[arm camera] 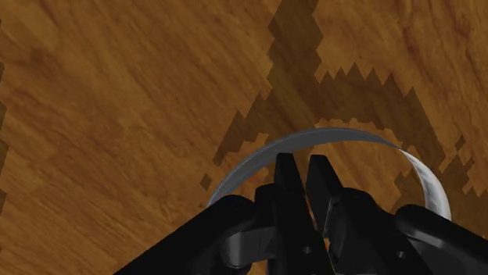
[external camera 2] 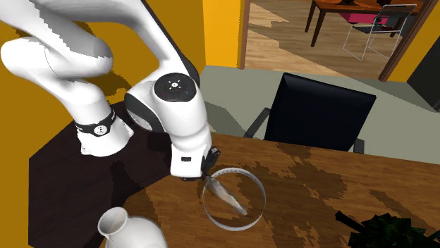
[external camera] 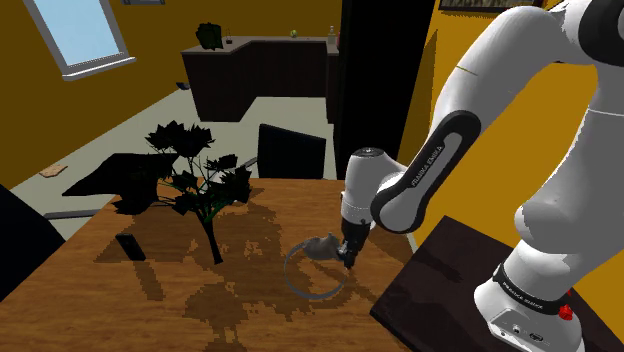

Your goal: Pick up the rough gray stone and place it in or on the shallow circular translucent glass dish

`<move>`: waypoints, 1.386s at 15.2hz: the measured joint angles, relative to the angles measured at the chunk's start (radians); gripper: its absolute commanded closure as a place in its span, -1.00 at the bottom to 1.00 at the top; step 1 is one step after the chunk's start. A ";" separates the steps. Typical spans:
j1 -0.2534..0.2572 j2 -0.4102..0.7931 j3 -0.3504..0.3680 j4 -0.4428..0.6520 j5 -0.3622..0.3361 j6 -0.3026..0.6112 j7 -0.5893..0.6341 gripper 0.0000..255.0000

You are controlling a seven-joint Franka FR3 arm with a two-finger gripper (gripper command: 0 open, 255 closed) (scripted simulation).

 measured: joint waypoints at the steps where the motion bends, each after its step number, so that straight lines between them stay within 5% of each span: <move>1: -0.026 -0.021 0.032 0.000 0.038 -0.016 -0.027 1.00; 3: -0.067 -0.065 0.090 0.000 0.117 -0.046 -0.079 1.00; 4: -0.067 -0.065 0.090 0.000 0.119 -0.046 -0.080 -1.00; 15: -0.159 0.154 -0.041 0.309 0.150 -0.255 -0.070 -1.00; 21: -0.112 0.237 -0.097 0.332 0.112 -0.210 -0.038 -1.00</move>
